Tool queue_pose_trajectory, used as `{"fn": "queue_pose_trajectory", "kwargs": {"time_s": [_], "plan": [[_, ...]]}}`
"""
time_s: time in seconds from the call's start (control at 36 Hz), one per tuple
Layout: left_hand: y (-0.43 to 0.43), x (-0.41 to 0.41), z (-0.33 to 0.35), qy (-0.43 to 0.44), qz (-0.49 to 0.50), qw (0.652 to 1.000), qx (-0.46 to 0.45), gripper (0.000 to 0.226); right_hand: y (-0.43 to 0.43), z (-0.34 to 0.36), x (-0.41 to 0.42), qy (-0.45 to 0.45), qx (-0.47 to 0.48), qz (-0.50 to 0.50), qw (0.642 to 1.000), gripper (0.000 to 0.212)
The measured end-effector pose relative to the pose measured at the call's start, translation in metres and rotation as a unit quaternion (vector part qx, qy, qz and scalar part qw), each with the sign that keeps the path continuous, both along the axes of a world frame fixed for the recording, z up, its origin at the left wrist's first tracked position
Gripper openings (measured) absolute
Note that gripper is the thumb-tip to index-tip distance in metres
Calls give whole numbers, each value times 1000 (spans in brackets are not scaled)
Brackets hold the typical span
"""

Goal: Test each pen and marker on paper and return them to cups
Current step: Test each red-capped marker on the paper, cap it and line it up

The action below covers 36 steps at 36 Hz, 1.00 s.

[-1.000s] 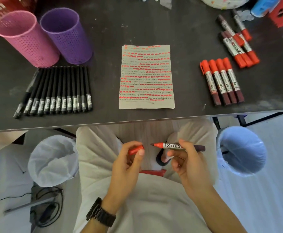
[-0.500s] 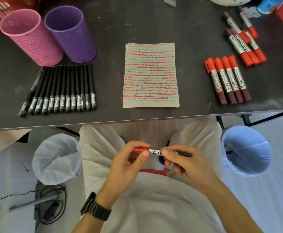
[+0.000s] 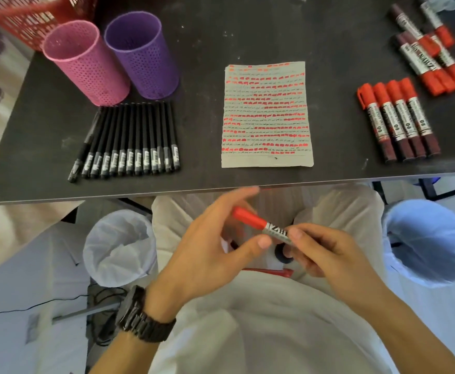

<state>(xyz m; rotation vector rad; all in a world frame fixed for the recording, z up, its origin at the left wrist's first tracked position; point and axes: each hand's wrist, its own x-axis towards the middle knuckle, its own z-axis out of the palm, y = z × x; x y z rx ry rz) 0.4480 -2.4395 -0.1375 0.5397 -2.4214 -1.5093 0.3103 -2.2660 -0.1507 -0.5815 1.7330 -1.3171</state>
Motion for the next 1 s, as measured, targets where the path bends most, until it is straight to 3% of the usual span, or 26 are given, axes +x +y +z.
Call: {"fn": "queue_pose_trajectory", "kwargs": {"time_s": [0.08, 0.19, 0.33, 0.44, 0.53, 0.64, 0.86, 1.0], "plan": [[-12, -3, 21, 107, 55, 982, 145, 55, -8, 5, 4, -84, -26, -38, 995, 52], [-26, -18, 49, 181, 126, 899, 378, 48, -21, 13, 14, -173, -57, -29, 983, 43], [-19, -47, 64, 214, 93, 840, 491, 44, -40, 25, 36, -271, -61, -28, 960, 42], [-14, -62, 60, 246, 57, 782, 570, 54, -43, 35, 49, -358, -84, -106, 924, 45], [-8, -70, 55, 234, 72, 763, 598, 53, -38, 44, 58, -377, -84, -162, 908, 41], [0, -79, 52, 227, 75, 730, 640, 52, -34, 54, 58, -350, -72, -196, 913, 38], [9, -90, 61, 220, 76, 738, 633, 50, -30, 62, 51, -298, -69, -225, 925, 42], [4, -102, 67, 196, 56, 794, 572, 51, -30, 56, 40, -198, -89, -198, 956, 44]]}}
